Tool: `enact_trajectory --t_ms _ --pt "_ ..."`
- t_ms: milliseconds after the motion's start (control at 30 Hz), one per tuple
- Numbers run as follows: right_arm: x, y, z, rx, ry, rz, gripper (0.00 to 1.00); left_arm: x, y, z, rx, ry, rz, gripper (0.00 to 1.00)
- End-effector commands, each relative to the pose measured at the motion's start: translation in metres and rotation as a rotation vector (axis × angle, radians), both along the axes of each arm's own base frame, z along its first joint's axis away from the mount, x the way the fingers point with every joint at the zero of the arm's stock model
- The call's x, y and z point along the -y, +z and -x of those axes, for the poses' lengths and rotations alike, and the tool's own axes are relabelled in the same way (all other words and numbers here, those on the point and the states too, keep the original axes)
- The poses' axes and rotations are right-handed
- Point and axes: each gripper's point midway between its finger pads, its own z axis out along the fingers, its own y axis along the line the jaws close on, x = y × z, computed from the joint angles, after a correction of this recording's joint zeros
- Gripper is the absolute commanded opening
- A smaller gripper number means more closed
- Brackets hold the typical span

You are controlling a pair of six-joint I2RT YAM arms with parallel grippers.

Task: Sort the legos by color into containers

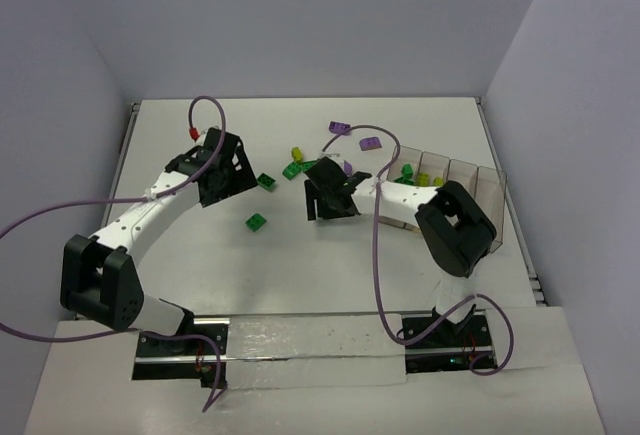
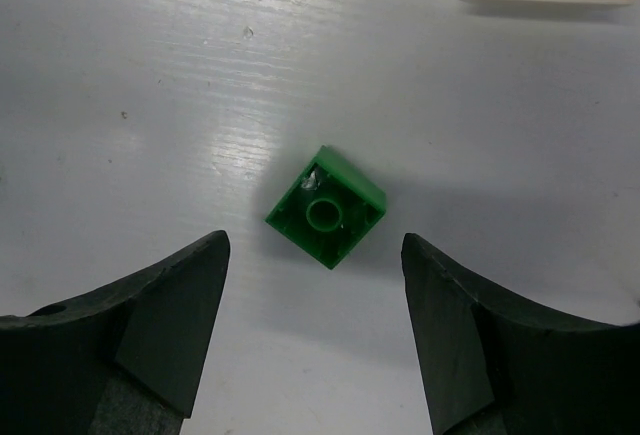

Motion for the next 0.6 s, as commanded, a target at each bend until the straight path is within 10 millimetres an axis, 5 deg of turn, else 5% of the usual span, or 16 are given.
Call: enact_trajectory --t_ms 0,333,433,567 --pt "-0.020 0.003 -0.010 -0.003 -0.012 -0.049 0.74 0.001 0.016 -0.005 0.066 -0.004 0.032 0.99" --pt "-0.039 -0.012 -0.013 -0.007 0.037 -0.015 0.55 0.001 0.018 -0.004 0.071 -0.015 0.028 0.99" --pt "-0.045 -0.014 -0.011 -0.001 0.053 0.002 0.42 0.000 0.020 -0.004 0.073 -0.021 0.019 0.99" --pt "-0.046 0.008 -0.010 0.049 0.055 -0.012 0.30 -0.003 0.021 -0.006 0.073 -0.021 -0.006 0.99"
